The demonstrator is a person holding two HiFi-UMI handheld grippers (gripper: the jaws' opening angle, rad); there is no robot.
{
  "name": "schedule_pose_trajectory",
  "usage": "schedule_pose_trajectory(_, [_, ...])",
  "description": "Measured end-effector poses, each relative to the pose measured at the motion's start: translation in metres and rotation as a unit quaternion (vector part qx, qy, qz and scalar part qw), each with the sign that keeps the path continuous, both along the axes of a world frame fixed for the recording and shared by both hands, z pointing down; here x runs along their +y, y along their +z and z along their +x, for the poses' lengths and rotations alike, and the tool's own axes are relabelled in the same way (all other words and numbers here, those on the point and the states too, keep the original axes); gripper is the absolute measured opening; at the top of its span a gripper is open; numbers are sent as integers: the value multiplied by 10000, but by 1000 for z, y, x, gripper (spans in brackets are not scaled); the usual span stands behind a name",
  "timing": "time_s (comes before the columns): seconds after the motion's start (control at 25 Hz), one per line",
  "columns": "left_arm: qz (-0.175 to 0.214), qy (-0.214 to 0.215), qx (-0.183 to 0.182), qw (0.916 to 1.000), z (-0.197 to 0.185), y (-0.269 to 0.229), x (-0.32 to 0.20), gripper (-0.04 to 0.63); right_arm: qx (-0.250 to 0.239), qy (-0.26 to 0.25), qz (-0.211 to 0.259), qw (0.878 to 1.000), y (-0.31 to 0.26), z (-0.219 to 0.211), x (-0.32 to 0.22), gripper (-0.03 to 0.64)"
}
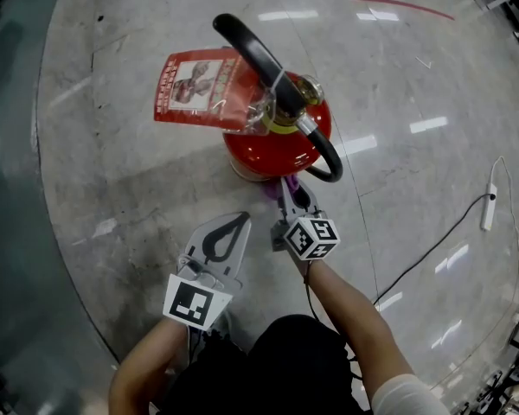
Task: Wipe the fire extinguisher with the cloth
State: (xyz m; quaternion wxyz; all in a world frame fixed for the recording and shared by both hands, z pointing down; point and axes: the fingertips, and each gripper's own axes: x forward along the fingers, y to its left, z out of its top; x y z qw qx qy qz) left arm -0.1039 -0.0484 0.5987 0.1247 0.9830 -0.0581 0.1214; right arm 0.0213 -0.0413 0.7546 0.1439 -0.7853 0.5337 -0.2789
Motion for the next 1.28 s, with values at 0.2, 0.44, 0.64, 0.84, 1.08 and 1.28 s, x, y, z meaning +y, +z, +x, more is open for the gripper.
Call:
schedule_pose_trajectory(0.2, [11, -10, 24, 10000, 2, -2, 1, -2, -182, -58, 304, 9994, -24, -1, 0, 69])
schedule_pose_trajectory(0.44, [74, -95, 93, 9999, 3, -6, 5, -2, -63, -199, 504, 9985, -46, -11, 3, 69])
schedule_pose_trajectory(0.64, [170, -81, 111, 9998, 3, -10, 9, -2, -28, -215, 846, 9962, -81, -14, 3, 69])
schedule_pose_trajectory(0.84, [382, -146, 369, 9985, 4, -22, 5, -2, 78, -283, 1206, 9923, -124, -18, 4, 69])
schedule_pose_trajectory(1.08, [383, -163, 425, 9982, 10, -33, -3, -2, 271, -421, 1268, 9907, -155, -18, 3, 69])
schedule_pose_trajectory(1.28, [415, -295, 365, 9980, 16, -34, -14, -2, 477, -589, 1183, 9901, -172, -20, 3, 69])
